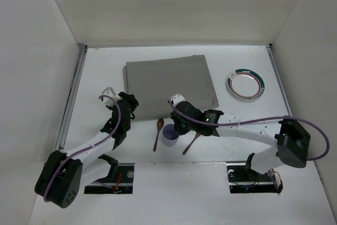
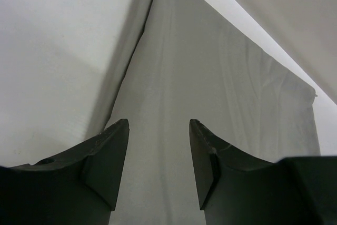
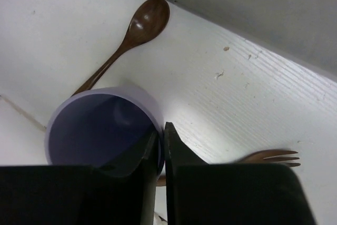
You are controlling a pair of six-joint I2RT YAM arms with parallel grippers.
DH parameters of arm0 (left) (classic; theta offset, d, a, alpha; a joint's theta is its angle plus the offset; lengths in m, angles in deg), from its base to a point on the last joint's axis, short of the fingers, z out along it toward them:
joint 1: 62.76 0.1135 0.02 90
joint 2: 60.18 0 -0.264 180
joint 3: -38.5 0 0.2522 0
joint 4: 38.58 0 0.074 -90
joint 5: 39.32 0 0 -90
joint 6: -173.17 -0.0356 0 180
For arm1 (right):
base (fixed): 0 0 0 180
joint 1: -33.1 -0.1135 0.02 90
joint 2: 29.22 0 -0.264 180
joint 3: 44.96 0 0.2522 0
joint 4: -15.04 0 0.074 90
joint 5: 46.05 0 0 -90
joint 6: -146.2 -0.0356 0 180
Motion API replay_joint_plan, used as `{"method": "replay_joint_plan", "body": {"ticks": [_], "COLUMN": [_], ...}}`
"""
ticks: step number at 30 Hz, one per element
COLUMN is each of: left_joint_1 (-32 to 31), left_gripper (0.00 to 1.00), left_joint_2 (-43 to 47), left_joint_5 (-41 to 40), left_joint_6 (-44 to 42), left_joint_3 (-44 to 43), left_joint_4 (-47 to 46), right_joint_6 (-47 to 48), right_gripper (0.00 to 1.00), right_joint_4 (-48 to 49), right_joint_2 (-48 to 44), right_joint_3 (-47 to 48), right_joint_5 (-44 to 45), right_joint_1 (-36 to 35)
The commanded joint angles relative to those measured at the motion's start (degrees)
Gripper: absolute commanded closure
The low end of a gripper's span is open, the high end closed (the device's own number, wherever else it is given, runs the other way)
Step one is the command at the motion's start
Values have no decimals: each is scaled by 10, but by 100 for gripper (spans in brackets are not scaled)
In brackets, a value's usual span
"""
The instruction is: Set the dinner table for one person
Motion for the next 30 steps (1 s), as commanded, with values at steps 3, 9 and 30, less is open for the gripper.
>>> {"method": "replay_joint_plan", "body": {"ticks": [3,9,30], "left_joint_1": [6,-14,-68], "left_gripper": [51,48,46], "left_joint_2": [18,19,-20], "left_joint_5": [-12,-7,-2], "left_joint_6": [-8,-26,-69], "left_joint_3": [13,16,12], "left_joint_4": [-17,-47,-80], "right_joint_6": [-6,-6,32], "right_gripper": [90,88,88], "right_joint_4": [-53,-69,-155], "right_joint_2": [-63,-118,444], "right_joint_3": [64,126,694], "right_joint_5": [4,19,-11], "right_joint_1": [-2,103,445]}}
